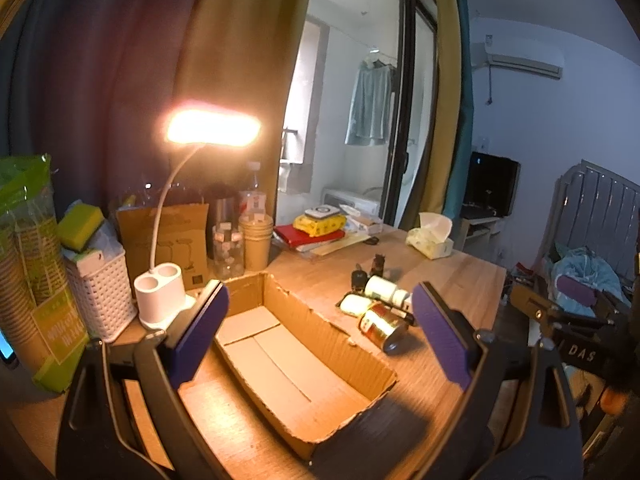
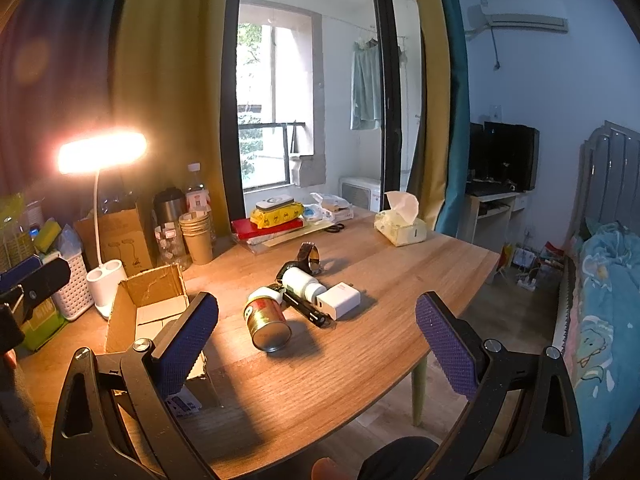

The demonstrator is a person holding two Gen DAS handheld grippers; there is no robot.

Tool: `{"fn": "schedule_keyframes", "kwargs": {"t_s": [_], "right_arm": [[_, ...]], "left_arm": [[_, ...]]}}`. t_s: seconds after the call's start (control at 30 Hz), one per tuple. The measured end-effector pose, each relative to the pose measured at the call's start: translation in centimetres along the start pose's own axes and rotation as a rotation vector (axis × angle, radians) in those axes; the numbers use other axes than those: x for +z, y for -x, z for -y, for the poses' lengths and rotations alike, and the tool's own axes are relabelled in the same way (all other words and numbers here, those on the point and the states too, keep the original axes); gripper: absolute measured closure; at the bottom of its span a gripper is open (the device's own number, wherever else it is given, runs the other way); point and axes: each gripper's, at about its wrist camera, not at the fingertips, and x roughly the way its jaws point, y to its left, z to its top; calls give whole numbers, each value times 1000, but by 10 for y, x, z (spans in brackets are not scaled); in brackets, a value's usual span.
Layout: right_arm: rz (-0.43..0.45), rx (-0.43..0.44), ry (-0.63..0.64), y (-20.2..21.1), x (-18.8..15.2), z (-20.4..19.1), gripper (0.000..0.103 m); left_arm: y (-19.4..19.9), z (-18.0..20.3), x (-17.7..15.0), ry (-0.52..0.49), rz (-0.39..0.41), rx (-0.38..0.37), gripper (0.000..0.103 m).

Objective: Organize rigid objects
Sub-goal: 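Grip the cardboard box wall with the left tool while right tool approaches the tin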

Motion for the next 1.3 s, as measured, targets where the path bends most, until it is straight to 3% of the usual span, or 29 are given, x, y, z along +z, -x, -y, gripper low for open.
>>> {"fn": "schedule_keyframes", "kwargs": {"t_s": [0.2,0.47,0.63,0.77,0.87,0.93,1.07,1.13,1.23,1.3], "right_arm": [[-37,11,-13,-22,-8,5,2],[-121,38,-16,-62,-29,4,2],[-161,50,-22,-81,-39,5,2],[-193,50,-32,-94,-47,12,2],[-214,40,-47,-103,-51,20,2],[-222,36,-52,-105,-53,24,2],[-234,38,-57,-107,-56,25,2],[-237,38,-56,-106,-57,25,2],[-238,31,-53,-107,-56,25,2],[-239,26,-51,-107,-56,26,2]], "left_arm": [[-20,-10,-16,-4,-61,59,9],[-57,-47,-48,45,-201,174,9],[-100,-54,-74,64,-385,176,9],[-125,-58,-92,63,-485,182,9],[-134,-59,-101,57,-525,131,10],[-137,-56,-100,15,-532,116,30],[-147,-50,-97,-57,-572,77,48],[-154,-50,-97,-99,-584,61,67],[-162,-55,-97,-125,-594,34,79],[-164,-60,-95,-128,-592,38,82]]}}
